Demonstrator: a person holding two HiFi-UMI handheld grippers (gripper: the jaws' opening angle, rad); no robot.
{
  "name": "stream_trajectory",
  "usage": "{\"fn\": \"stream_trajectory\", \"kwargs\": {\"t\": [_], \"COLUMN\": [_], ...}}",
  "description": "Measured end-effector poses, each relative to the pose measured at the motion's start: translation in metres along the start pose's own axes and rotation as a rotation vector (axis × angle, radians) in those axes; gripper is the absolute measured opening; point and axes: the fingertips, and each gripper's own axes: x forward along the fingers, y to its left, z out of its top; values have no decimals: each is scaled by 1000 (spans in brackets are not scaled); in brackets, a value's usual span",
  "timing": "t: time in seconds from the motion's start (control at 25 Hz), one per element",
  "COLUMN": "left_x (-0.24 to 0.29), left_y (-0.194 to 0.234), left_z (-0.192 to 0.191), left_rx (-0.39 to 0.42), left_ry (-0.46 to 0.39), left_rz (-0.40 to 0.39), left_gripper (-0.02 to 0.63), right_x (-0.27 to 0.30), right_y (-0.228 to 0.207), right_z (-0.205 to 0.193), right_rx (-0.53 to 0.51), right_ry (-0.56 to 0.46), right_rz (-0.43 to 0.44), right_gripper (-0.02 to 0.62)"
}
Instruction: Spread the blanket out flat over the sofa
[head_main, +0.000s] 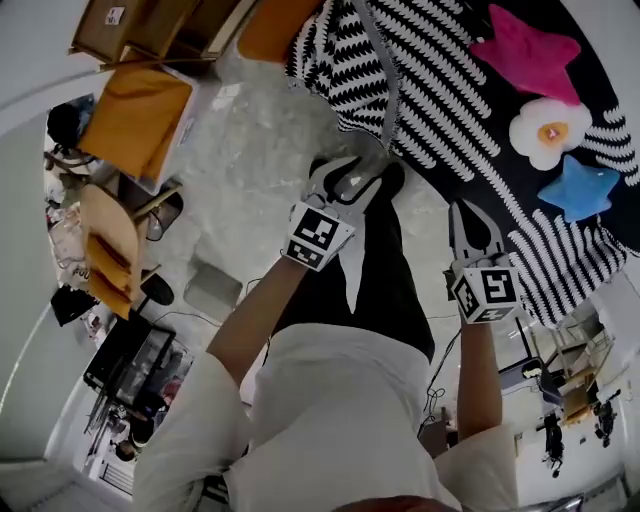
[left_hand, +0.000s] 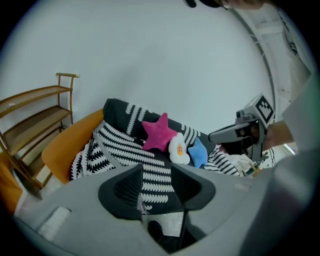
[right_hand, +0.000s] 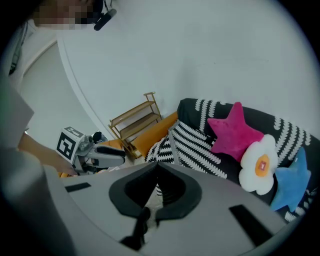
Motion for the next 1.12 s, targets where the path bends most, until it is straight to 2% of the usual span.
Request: {"fn": "stream_trajectory", "kwargs": {"t": [0.24,0.44,0.76,0.96,1.12], "left_x": [60,110,169,224,249], "left_y": [9,26,45,64,60], "left_z": [-59,-104,-156,-211,-233], "left_rx": [-9,22,21,21,28], "left_ry": [50,88,148,196,228], "left_rz": [37,70,122,166,159], "left_gripper": [176,176,179,179,179], "right_x": [45,81,108,138,143], "right_y": [-28,-46,-55,-74,-87], "right_z": [-45,-79,-113,-148,-163], "right_rx": [-16,-17,-31,-19,1], "right_ry": [46,60,109,118,131], "right_rz": [55,81,114,136,136], "right_gripper": [3,3,3,3,3]}}
